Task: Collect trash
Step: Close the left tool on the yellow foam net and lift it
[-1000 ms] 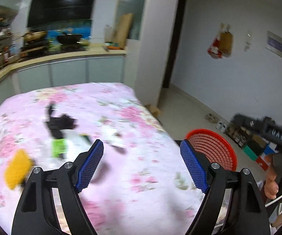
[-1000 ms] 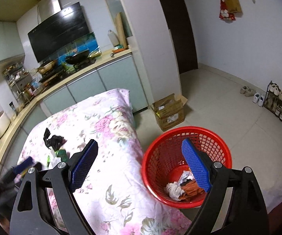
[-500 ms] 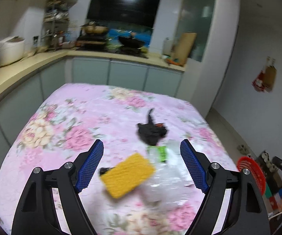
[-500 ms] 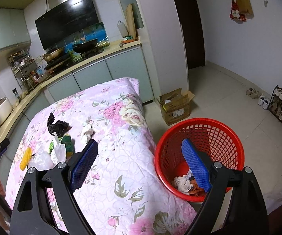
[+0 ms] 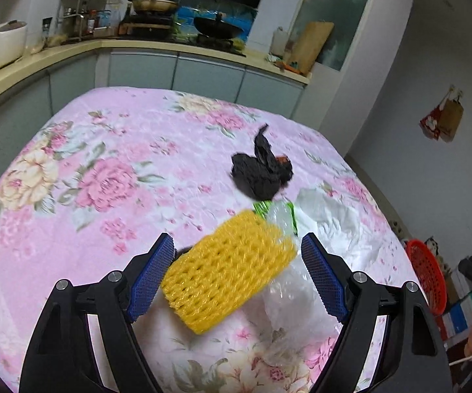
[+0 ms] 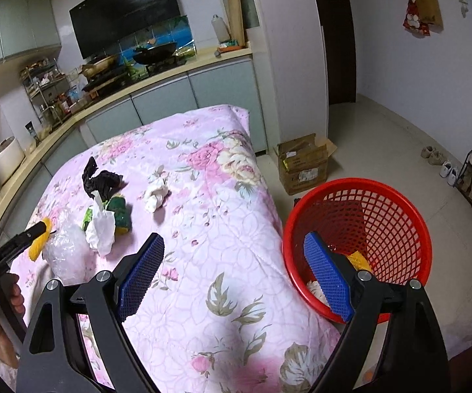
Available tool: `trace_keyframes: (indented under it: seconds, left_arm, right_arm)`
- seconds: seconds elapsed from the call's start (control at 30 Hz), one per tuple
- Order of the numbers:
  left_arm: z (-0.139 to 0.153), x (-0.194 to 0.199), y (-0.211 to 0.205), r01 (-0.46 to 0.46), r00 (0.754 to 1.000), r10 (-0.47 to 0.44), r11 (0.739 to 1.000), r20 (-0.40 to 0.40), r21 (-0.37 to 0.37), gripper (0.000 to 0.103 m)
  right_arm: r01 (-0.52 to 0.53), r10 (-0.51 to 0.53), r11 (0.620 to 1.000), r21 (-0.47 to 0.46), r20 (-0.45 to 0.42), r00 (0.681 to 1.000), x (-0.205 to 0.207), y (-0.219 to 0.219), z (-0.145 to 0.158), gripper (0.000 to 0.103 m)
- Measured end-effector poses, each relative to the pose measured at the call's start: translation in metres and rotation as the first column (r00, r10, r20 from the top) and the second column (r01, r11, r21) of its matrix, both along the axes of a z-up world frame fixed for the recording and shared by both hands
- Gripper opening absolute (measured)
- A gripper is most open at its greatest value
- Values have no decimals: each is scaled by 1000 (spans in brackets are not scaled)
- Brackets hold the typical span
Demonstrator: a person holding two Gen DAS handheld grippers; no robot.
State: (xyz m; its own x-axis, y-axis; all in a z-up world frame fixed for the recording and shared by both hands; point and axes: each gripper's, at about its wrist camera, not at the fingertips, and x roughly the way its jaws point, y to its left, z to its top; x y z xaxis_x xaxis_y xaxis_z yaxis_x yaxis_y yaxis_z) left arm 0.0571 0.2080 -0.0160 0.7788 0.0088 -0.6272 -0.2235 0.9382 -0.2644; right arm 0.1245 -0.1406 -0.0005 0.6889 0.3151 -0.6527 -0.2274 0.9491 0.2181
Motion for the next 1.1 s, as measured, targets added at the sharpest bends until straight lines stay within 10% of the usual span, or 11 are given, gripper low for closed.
trace_keyframes:
  seconds: [0.3,1.1]
  left_arm:
    - [-1,-10,-15,54,999,-54,998,-1,41,21]
    - [20,-53,1,-17,996,15,1000,85,26,16]
  right_arm:
    - [-18,18,1000,-11,-5,1000,-2,6,-3,85]
    - [-316,315,949,1,34,948,-29,113,-12,84]
